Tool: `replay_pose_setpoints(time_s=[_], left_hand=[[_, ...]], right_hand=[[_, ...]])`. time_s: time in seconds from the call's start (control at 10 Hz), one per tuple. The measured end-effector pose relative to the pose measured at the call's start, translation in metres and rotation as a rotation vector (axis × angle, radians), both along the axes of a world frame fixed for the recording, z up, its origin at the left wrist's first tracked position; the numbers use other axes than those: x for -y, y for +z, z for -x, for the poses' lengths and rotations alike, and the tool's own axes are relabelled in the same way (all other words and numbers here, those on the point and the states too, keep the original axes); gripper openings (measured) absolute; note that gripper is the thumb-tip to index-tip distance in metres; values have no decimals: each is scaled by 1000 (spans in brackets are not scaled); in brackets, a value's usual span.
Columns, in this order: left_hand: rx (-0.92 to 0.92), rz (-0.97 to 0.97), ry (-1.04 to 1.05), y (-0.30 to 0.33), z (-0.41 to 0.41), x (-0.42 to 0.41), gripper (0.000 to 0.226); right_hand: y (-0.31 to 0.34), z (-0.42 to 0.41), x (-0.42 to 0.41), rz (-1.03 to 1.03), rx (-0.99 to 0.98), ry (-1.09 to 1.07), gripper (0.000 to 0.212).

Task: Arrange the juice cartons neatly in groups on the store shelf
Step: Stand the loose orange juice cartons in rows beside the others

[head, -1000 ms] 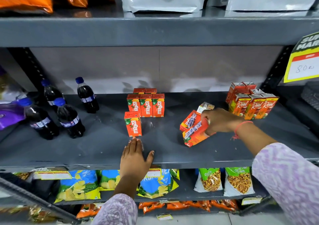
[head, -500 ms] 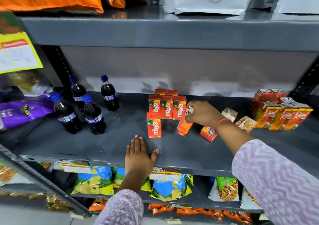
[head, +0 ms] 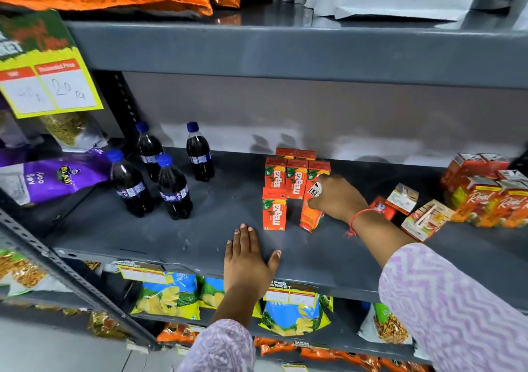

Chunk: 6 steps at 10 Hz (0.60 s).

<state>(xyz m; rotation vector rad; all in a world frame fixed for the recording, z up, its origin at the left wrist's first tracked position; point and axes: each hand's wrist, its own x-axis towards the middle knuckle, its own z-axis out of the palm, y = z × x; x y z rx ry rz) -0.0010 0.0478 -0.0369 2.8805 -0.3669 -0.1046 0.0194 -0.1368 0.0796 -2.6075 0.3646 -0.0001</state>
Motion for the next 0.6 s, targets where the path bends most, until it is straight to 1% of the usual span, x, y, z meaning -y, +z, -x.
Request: replay_pose_setpoints(time_s=[0.1, 0.2, 0.3, 0.4, 0.5, 0.6], left_hand=[[-7, 2, -2, 0, -1, 0, 80], [-10, -4, -3, 0, -1, 0, 80], [-6, -13, -4, 0, -1, 0, 80], [-11, -17, -5, -1, -1, 0, 80], [-16, -19, -3, 0, -1, 0, 80], [-24, -20, -3, 0, -1, 0, 81]], right_hand=[[-9, 2, 4, -159, 6, -28, 53], [-24, 11, 2, -379, 98, -151, 70], [-48, 22, -4, -607, 157, -308, 74], [-74, 25, -8, -573, 87, -373, 65], [-82, 24, -7, -379, 79, -321, 48], [-77, 28, 1, -329, 112, -275, 42]])
